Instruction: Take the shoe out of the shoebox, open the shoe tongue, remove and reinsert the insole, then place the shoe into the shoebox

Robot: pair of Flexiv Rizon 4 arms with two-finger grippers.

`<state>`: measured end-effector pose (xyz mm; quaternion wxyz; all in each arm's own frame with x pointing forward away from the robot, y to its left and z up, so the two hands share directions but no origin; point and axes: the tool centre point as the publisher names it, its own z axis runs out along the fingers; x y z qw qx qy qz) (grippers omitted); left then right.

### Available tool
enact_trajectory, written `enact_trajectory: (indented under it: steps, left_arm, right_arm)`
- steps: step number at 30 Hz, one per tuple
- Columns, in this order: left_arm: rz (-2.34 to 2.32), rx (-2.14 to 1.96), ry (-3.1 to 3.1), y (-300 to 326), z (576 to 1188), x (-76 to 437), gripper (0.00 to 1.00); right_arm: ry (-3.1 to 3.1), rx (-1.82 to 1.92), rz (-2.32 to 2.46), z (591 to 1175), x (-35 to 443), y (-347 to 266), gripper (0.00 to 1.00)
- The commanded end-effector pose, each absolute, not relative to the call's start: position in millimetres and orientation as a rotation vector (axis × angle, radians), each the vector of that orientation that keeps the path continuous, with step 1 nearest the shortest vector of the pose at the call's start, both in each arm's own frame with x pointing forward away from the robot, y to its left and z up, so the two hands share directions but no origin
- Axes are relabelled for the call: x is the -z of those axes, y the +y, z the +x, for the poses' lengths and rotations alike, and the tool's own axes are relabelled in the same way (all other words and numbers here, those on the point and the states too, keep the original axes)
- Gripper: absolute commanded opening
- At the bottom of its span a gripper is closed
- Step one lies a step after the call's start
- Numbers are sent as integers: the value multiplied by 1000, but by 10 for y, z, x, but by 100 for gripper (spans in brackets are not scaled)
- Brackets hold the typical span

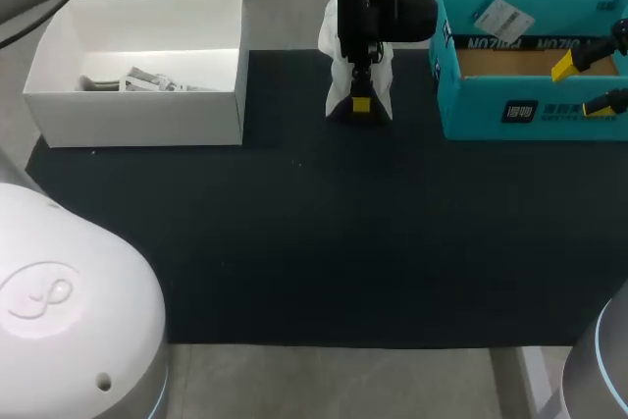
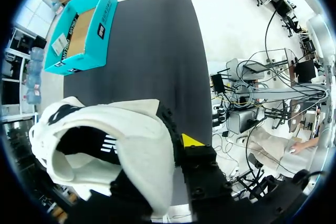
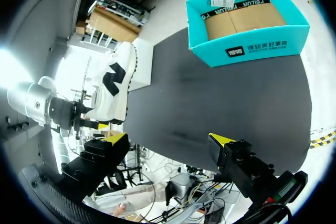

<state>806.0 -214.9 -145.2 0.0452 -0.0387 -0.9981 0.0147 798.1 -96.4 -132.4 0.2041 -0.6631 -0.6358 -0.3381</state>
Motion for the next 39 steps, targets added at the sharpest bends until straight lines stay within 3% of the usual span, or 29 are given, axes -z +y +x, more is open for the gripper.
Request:
enact_trajectory:
  steps: [1, 17, 39]
  left_arm:
    - [-119, -52, -3052, -2131, 8049, 1443, 0]
    - [-53, -154, -3039, -1763, 8536, 1290, 0]
    - [-192, -147, -3007, -491, 9336, 1334, 0]
  right_arm:
    - [-1773, 941, -1852, 7981, 1325, -964, 100]
    - [-1773, 941, -1852, 7981, 1325, -964, 100]
    - [-1773, 941, -1852, 7981, 1325, -964, 100]
